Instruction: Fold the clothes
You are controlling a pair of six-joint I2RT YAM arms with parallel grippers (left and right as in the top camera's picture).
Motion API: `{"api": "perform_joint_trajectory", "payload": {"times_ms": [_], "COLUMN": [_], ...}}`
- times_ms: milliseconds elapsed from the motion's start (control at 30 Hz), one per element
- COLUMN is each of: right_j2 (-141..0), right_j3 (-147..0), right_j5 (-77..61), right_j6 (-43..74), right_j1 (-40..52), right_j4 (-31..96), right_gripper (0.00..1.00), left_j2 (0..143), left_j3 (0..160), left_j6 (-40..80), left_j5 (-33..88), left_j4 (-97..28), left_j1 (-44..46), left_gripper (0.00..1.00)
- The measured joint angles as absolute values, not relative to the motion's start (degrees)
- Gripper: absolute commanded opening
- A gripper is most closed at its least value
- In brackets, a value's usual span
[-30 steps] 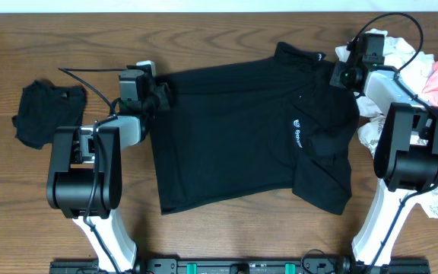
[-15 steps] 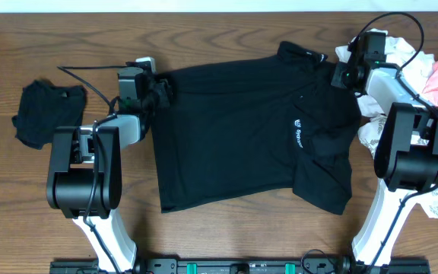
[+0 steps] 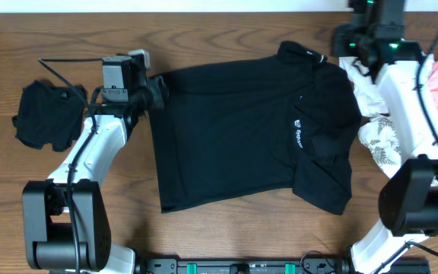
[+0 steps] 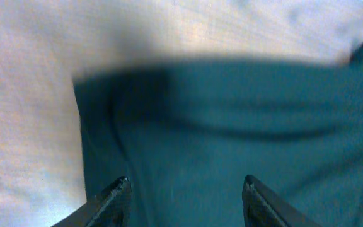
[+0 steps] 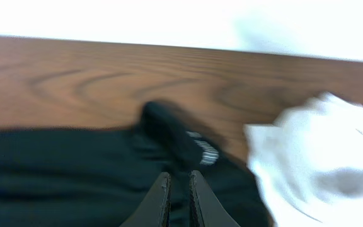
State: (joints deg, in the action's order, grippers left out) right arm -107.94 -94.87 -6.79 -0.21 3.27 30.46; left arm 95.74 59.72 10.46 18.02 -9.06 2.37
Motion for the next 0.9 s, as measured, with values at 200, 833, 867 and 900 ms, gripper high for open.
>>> {"api": "perform_joint_trajectory", "payload": {"times_ms": [200, 833, 867, 900], "right_j2": [-118.9, -132.0, -132.2, -132.5], "right_j3": [-94.6, -94.0, -94.0, -94.0], "right_j5": [-7.3, -1.1, -0.5, 0.2], "right_j6": [-3.0, 0.4, 1.1, 2.3], "right_j1": [8.6, 8.1, 8.1, 8.0], "right_j4": [29.5, 17.2, 16.2, 15.2], "right_gripper": [0.09, 0.12, 0.12, 0.12], "left_j2": [97.7, 103.4, 103.6, 103.6], "left_j3": [59.7, 59.1, 59.1, 59.1], "left_j6": [10.5, 10.4, 10.4, 10.3], "left_j5": [18.1, 18.8, 18.9, 19.0], "left_j4": [-15.6, -33.2, -33.8, -34.5], "left_j1": [6.4, 14.2, 14.2, 14.2], "left_gripper": [0.57, 0.57, 0.57, 0.57]}}
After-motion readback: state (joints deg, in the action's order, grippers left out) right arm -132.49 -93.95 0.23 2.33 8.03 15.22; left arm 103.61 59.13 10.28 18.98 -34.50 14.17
